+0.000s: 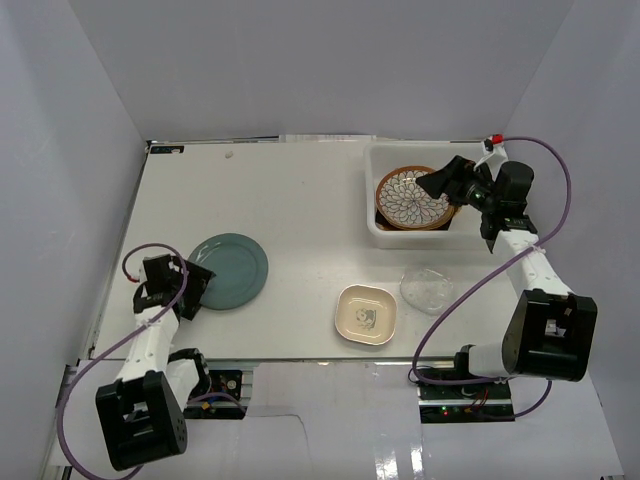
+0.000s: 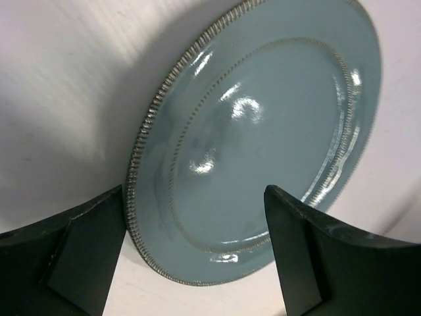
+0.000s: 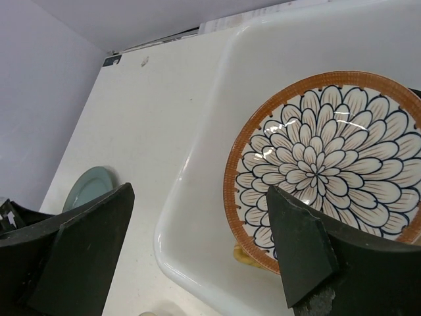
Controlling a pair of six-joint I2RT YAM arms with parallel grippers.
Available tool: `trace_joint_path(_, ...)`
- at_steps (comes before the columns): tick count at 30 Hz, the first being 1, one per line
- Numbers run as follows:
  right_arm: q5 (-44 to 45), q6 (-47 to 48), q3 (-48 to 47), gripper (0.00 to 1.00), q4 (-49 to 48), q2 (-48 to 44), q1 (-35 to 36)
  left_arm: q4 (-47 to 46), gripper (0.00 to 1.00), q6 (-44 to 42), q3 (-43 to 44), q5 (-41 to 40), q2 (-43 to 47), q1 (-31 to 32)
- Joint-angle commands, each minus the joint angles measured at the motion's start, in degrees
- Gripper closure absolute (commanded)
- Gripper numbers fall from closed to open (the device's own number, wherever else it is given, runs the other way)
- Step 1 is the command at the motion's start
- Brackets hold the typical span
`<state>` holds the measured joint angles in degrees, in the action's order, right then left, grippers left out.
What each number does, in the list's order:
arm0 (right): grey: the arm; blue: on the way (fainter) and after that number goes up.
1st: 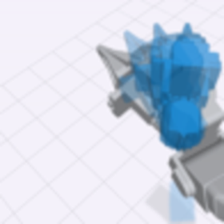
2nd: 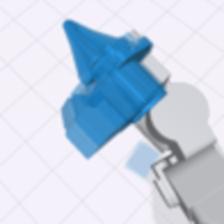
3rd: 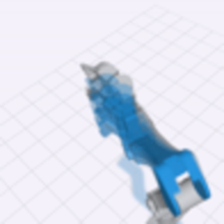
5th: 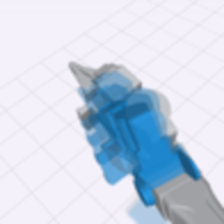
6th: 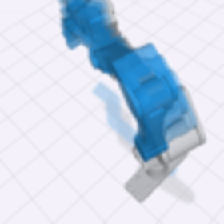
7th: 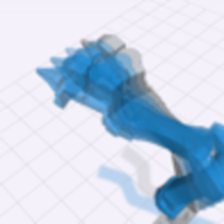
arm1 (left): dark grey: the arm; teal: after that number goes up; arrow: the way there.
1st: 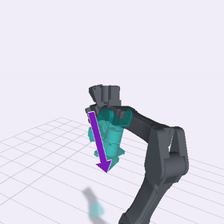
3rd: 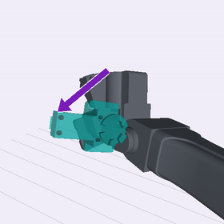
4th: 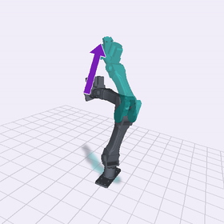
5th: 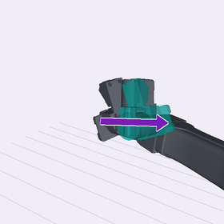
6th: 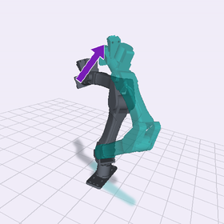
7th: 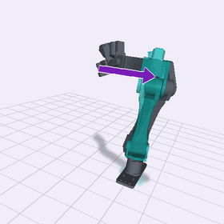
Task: Place the plates into the plastic bin on the countertop
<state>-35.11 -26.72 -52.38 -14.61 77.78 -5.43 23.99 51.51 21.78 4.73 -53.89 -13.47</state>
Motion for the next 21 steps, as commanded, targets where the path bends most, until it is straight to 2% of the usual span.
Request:
trace_joint_path(1,-2.7,-0.3,-0.6,0.12,-3.4,0.0,0.8,-6.5,0.10,5.3,-6.9,7.4,0.4,-0.7)
trace_joint_path(5,-3.0,-0.5,-0.4,0.13,-4.0,-0.5,2.5,-18.4,0.22,9.5,-13.9,10.8,1.8,-0.8)
trace_joint_path(6,-2.9,-0.4,-0.4,0.13,-4.0,-0.6,3.7,-22.5,0.31,11.3,-16.6,11.4,1.9,-0.8)
trace_joint_path(8,-2.3,-0.2,-0.4,0.14,-3.8,-1.0,5.7,-26.9,0.37,12.5,-18.8,12.6,2.0,-0.8)
trace_joint_path(9,-2.2,-0.2,-0.4,0.13,-3.8,-1.1,7.9,-30.4,0.44,13.3,-20.7,12.8,2.2,-0.8)
trace_joint_path(13,-0.8,1.1,-1.2,0.13,-2.8,-0.4,16.0,-38.5,0.61,13.5,-24.0,12.9,2.6,-0.7)
trace_joint_path(17,1.9,2.6,-2.8,0.13,-1.3,1.8,27.0,-48.2,0.69,12.6,-26.2,12.8,0.1,-0.8)
trace_joint_path(19,1.8,2.4,-4.1,0.13,-1.3,3.6,29.6,-53.8,0.76,11.2,-26.2,13.6,-3.4,-0.8)
trace_joint_path(21,2.7,2.2,-4.5,0.13,-1.6,4.6,32.9,-57.1,0.94,10.5,-26.0,14.3,-6.0,-0.8)
